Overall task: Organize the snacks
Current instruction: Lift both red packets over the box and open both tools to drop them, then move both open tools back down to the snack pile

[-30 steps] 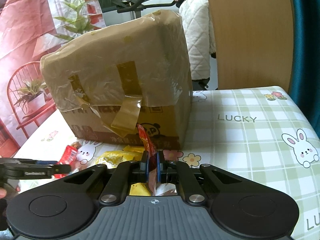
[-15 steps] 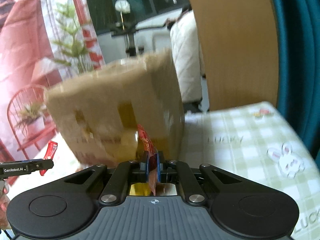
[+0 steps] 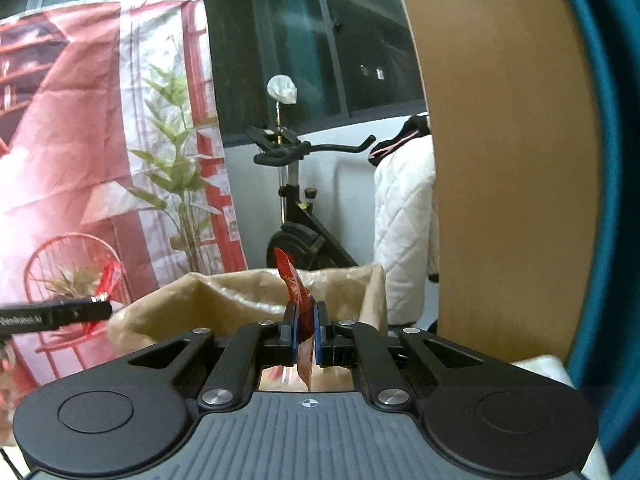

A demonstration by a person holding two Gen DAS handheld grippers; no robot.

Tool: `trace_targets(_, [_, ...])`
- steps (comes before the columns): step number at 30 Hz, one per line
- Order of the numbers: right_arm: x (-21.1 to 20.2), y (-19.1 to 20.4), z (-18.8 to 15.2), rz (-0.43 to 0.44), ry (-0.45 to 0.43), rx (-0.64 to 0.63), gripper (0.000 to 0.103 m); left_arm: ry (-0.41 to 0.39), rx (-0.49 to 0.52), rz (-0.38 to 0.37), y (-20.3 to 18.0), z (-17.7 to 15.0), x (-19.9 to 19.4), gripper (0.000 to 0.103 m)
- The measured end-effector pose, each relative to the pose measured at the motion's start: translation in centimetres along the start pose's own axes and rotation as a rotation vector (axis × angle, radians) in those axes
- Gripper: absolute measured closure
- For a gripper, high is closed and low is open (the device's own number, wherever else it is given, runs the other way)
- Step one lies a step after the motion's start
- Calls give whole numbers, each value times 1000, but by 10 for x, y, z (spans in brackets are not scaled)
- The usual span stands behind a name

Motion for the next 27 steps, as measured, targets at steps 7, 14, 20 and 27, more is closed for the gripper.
trace_targets(7, [82, -12, 0, -81, 119, 13, 96, 83, 3, 20, -6, 5, 63, 51])
trace_targets(14, [100, -24, -21, -119, 153, 105, 73, 178, 4, 17, 5, -20, 82, 36])
trace_targets(20, [72, -8, -23, -87, 136, 77, 63, 176, 18, 23, 10, -19, 61, 32])
trace_targets(27, [30, 9, -31, -53, 127, 85, 52, 152, 57, 37, 16, -19, 18, 30])
Point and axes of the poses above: each gripper's, at about its wrist camera, not at the fingertips, and x roughly the way its jaws point, y to its left, z to its top, the point moved 8 cm from there along x, roughly the way its jaws point, and after that the axes turned 6 degrees about z, right-handed, at the moved point
